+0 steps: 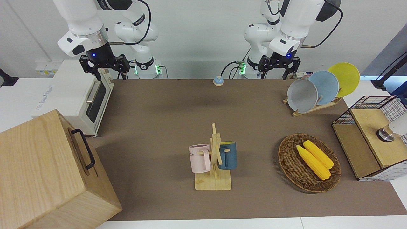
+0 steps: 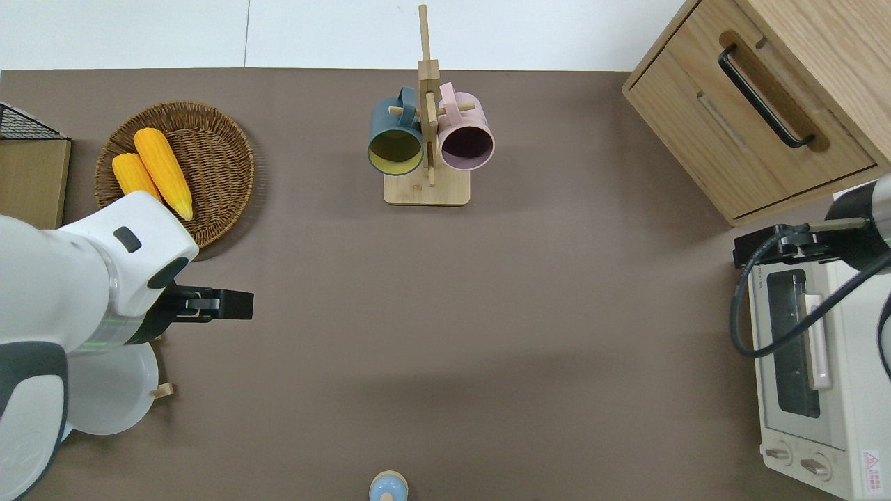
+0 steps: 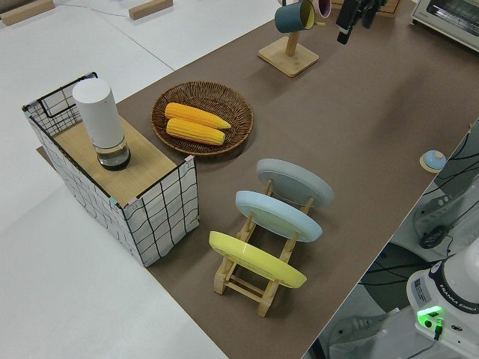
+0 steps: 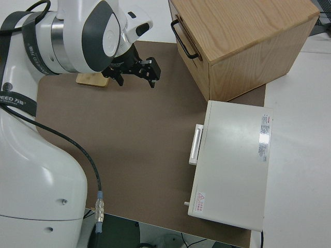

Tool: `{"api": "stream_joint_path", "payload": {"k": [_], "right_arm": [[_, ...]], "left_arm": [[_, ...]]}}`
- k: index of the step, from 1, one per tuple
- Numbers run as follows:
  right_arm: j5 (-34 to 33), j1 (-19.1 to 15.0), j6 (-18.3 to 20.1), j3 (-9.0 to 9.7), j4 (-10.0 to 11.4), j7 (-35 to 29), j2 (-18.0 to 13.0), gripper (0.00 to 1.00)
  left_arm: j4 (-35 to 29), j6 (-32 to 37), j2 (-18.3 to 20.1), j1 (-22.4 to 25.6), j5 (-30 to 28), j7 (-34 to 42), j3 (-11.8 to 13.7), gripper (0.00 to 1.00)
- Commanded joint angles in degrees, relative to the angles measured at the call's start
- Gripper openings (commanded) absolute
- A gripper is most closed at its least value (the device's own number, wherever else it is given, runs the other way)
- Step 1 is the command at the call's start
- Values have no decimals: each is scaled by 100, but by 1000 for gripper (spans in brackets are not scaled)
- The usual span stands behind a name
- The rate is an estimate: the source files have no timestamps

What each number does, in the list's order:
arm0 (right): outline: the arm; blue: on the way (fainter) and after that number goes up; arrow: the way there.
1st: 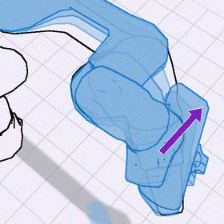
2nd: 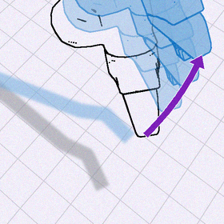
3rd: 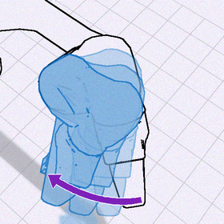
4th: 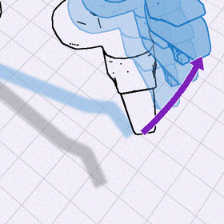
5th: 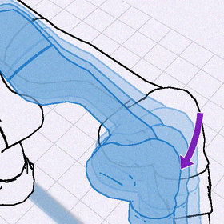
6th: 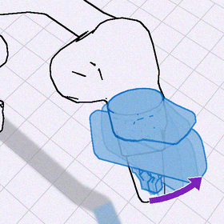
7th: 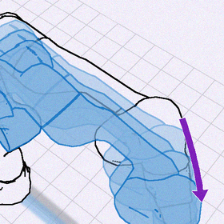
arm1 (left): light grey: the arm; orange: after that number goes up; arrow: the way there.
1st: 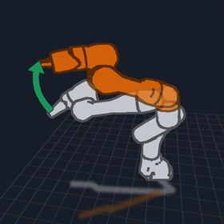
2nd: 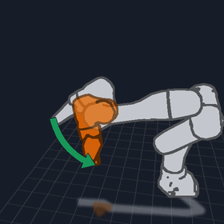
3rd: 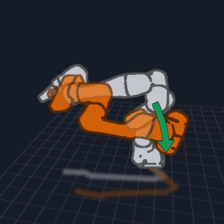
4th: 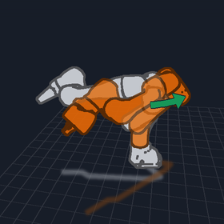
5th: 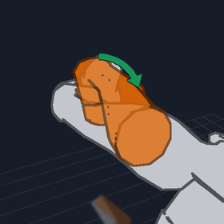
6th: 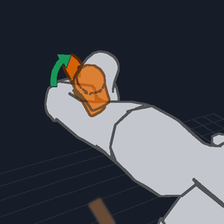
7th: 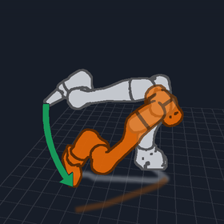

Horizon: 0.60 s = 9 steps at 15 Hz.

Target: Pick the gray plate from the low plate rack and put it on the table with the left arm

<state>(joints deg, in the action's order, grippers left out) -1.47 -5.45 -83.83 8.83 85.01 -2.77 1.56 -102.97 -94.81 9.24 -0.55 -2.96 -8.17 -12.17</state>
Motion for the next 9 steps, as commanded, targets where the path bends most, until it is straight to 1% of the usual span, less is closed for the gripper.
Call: {"api": "stream_joint_path", "payload": {"k": [1,9], "right_arm": [[16,26,34,-13,-29,-22,11,983],[16,26,34,-22,-29,-22,11,983]], "left_arm": [[-56,42,78,-16,59,122,57,995],[-56,-28,69,-42,15,114,66,995]]}}
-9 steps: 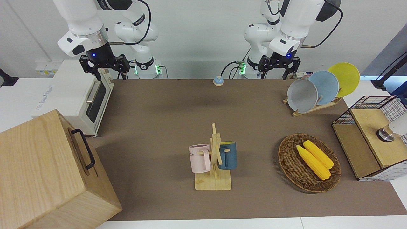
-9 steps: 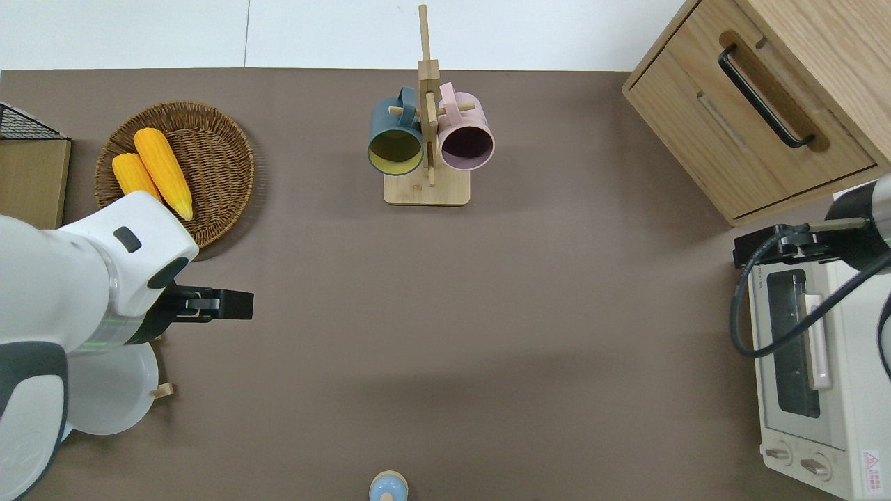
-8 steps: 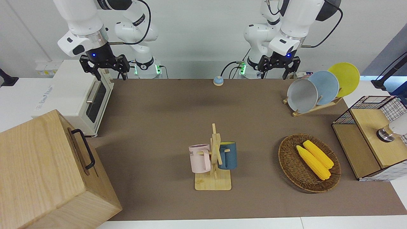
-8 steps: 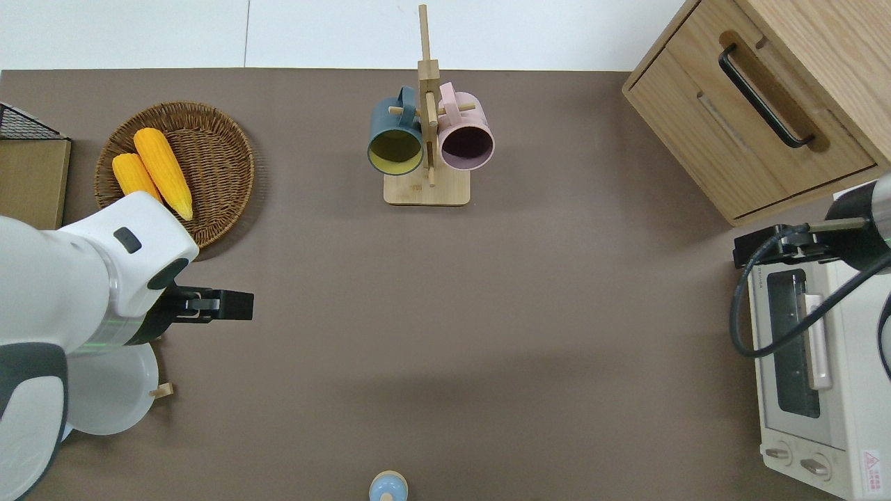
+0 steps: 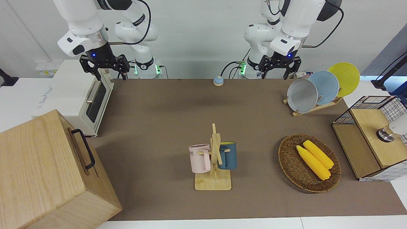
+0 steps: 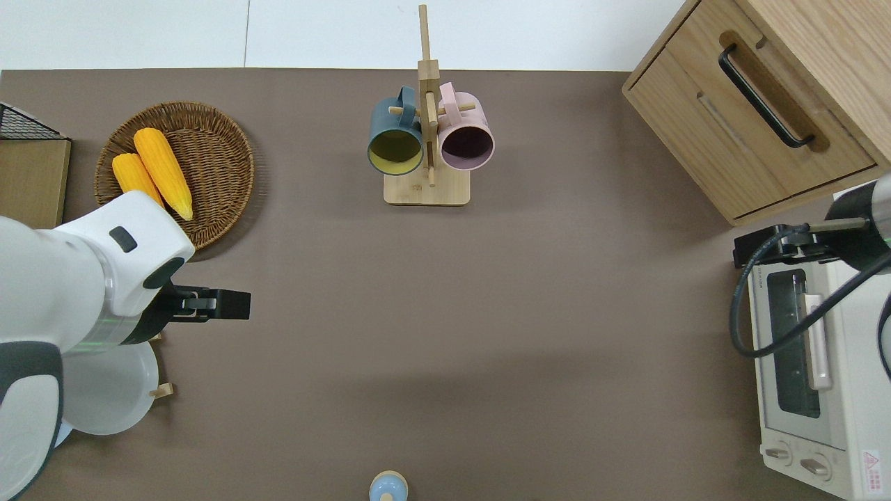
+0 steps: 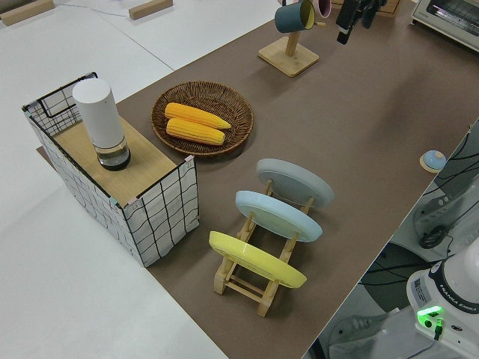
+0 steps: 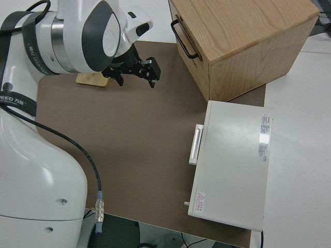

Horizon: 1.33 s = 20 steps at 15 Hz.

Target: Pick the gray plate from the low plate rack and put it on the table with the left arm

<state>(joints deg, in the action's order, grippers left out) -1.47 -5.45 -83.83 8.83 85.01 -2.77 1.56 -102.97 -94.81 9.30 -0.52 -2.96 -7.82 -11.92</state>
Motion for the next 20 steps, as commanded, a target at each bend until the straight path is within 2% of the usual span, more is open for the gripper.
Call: {"api": "stream_joint_path", "payload": {"k": [1,5,6,7,10,16,17,20], "right_arm": [[16,26,34,-13,-29,-22,11,983],[16,26,34,-22,-29,-22,11,983],[24,26,34,-22,-29,-22,11,983],[16,26,34,-13,-29,-22,11,983],[16,26,34,-22,-29,-22,11,983],[16,26,34,-22,-29,-22,11,983],[16,26,34,-22,-29,-22,11,983],[16,26,34,-13,-29,-22,11,983]], "left_arm": [[-56,-28,63,-53,15,36,32,995],[-56,-2,80,25,15,18,58,993],[-56,59,80,87,24,122,137,993],[-56,173,89,131,24,193,250,993],[-48,463,133,140,15,1079,883,993],[-56,516,151,149,24,1827,1972,991],[-56,534,151,149,76,1898,2079,991],[-74,552,151,158,234,1942,2159,991]]}}
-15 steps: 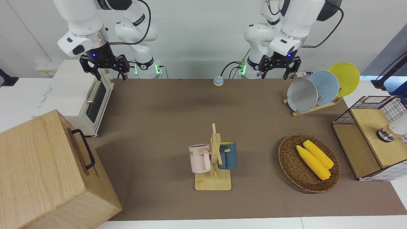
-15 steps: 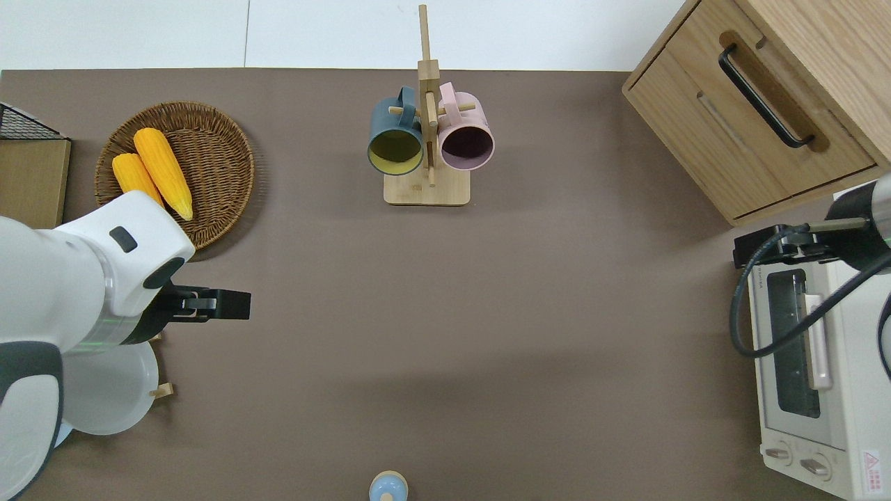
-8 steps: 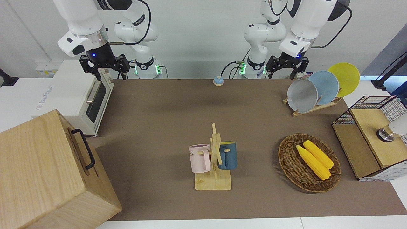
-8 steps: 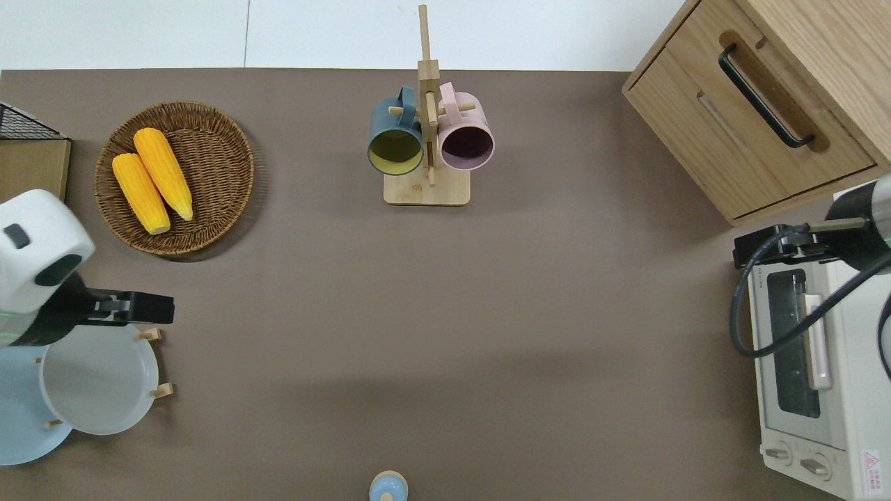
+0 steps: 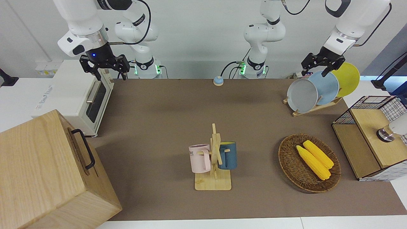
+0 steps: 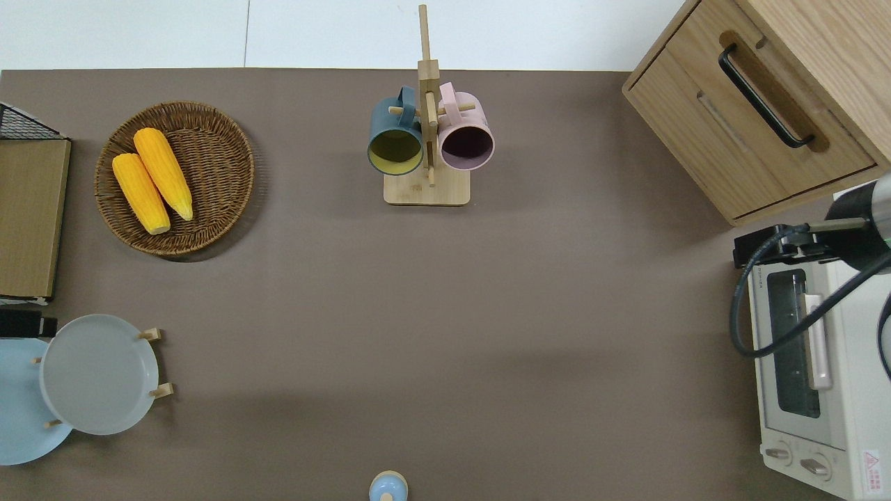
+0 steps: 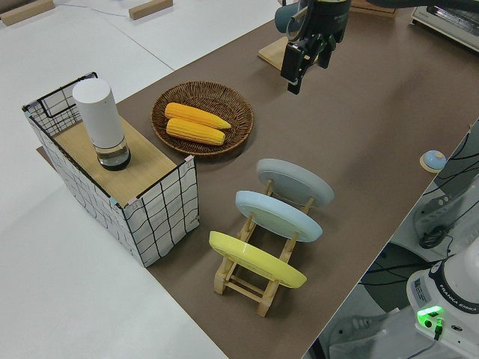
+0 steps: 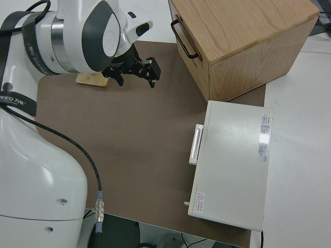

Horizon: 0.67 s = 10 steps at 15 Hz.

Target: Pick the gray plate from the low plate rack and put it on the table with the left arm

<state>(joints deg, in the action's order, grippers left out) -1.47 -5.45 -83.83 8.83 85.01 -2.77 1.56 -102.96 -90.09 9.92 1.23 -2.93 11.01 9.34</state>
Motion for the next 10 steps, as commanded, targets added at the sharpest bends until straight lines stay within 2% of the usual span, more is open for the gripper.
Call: {"api": "stream_joint_path", "payload": {"k": [1,7,10], "right_arm": [[16,26,34,-22,-29,-22,11,983],[16,26,34,-22,-29,-22,11,983],[16,26,34,-22,-29,-22,11,983]], "left_arm": [[-84,88,89,-17,353,59,33,991],[-329,-69,90,-26,679,50,33,983],[-724,-341,203,-35,846,50,33,987]]}}
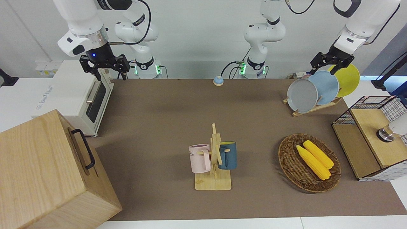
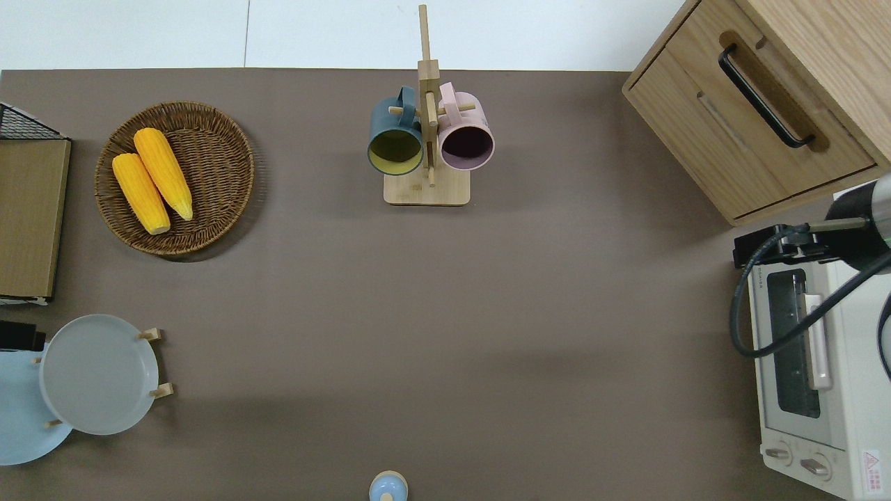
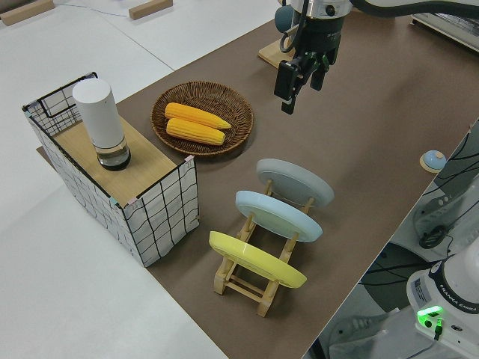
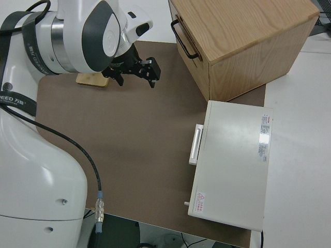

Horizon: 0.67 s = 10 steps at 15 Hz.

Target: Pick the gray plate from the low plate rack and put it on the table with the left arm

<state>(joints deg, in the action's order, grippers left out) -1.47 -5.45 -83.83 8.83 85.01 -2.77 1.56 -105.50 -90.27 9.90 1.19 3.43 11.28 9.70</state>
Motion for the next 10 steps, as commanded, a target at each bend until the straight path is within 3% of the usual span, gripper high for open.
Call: {"api": "stream_joint_path", "payload": {"k": [1,10], "right_arm": [[16,26,34,-22,-29,-22,11,983],[16,26,34,-22,-29,-22,11,983]], "left_arm": [[-602,-402,258,-22,237,24,-3,989],[-1787,-1315,627,-13,544,24,-3,989]]}}
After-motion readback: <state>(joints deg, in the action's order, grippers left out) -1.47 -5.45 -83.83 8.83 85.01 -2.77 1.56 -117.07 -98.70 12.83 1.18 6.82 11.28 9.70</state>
